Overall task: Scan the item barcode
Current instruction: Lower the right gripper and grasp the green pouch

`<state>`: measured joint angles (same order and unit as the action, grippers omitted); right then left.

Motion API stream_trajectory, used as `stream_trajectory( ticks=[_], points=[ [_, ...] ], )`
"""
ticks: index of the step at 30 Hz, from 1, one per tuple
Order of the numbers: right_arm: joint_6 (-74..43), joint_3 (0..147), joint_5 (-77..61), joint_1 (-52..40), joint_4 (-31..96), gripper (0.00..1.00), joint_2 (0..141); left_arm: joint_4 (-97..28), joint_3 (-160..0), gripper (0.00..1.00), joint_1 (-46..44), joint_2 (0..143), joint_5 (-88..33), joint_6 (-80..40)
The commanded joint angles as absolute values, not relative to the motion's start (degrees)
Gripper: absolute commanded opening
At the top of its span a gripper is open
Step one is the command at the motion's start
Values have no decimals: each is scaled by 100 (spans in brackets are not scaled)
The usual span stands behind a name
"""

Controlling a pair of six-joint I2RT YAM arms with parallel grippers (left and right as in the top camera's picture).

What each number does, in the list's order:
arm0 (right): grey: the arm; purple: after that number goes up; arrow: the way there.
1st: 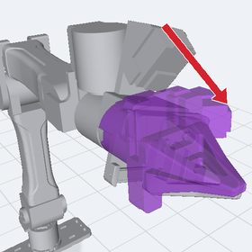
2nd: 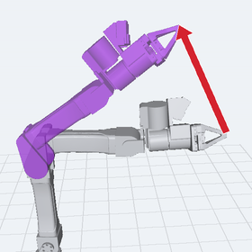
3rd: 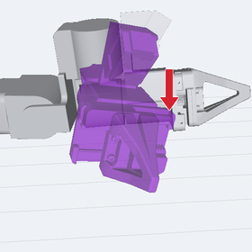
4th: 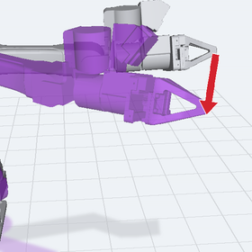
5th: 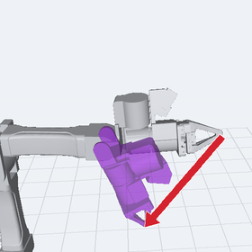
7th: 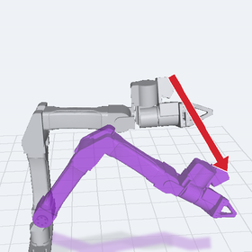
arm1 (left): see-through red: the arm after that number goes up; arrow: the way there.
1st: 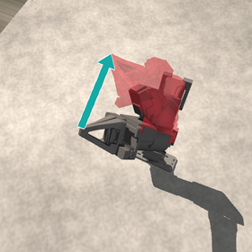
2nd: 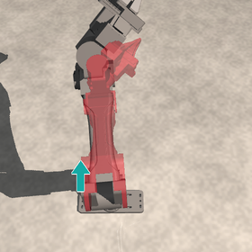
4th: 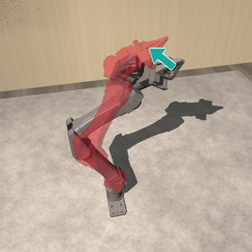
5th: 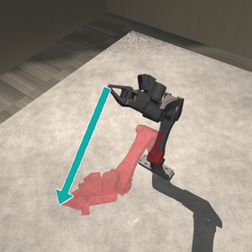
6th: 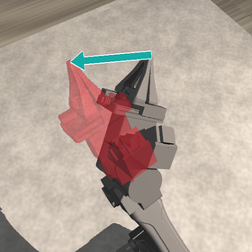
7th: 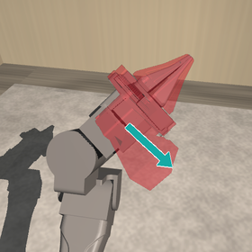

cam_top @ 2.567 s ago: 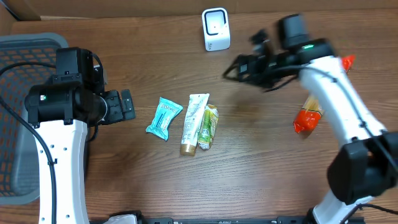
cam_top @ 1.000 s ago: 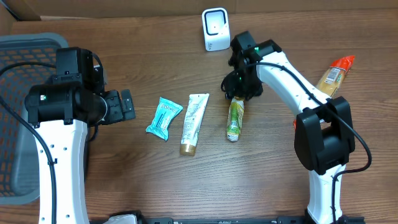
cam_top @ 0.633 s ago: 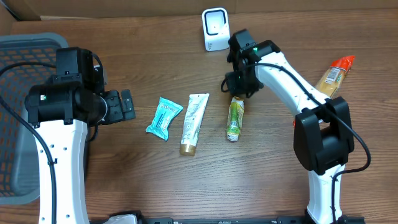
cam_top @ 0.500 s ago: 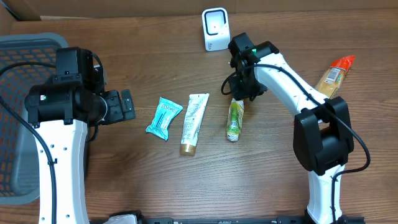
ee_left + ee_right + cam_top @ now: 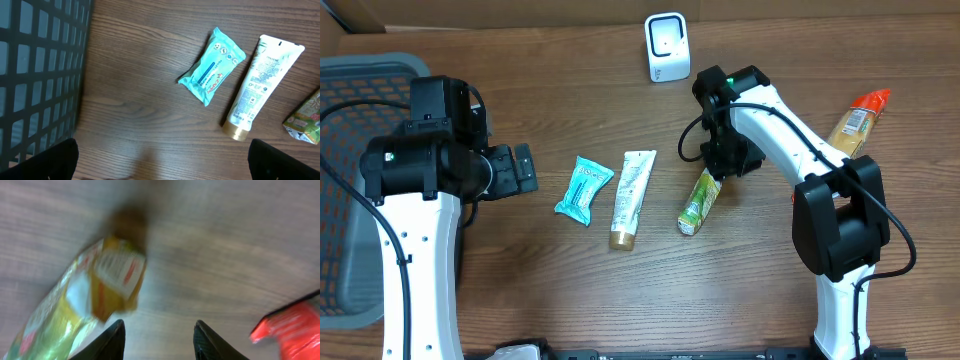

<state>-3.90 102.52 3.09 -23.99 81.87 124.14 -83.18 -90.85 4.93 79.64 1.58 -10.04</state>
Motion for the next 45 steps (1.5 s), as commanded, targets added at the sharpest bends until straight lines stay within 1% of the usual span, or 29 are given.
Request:
stream_trajectory(
  ticks=[1, 5, 9, 13, 15, 19, 22, 27, 37, 42, 45],
  points=[
    [-563, 10226, 25, -2377, 8403, 45, 12261, -8333, -9159, 100, 523, 7977, 191, -878],
    [-593, 10228, -121, -2379, 8750, 46, 12258, -8333, -9159, 100, 523, 7977, 191, -878],
    [-593, 10224, -701, -2399, 8895, 45, 12258, -8333, -9159, 100, 523, 7977, 191, -878],
    [-615, 10193, -803, -2663, 8908, 45, 12258, -8333, -9159, 100, 523, 7977, 191, -878],
    [-738, 10193, -670, -2884, 8851, 45, 12245, -8333, -9159, 100, 523, 7977, 191, -878],
    [-1031, 10182, 121, -3420, 8820, 47, 12234, -8333, -9159, 99, 523, 7977, 191, -878],
    [-1221, 10064, 458, -3728, 8746, 47, 12234, -8333, -9159, 100, 523, 7977, 191, -878],
    [-1378, 9778, 690, -4018, 8162, 45, 12234, -8333, -9159, 100, 523, 7977, 191, -878],
    [-1527, 9819, 919, -3795, 6326, 45, 12234, -8333, -9159, 100, 523, 7977, 191, -878],
    [-1468, 10320, 864, -3378, 6455, 46, 12204, -8333, -9159, 100, 523, 7977, 191, -878],
    [-722, 10759, 421, -3076, 6724, 54, 12191, -8333, -9159, 100, 523, 7977, 191, -878]
  ],
)
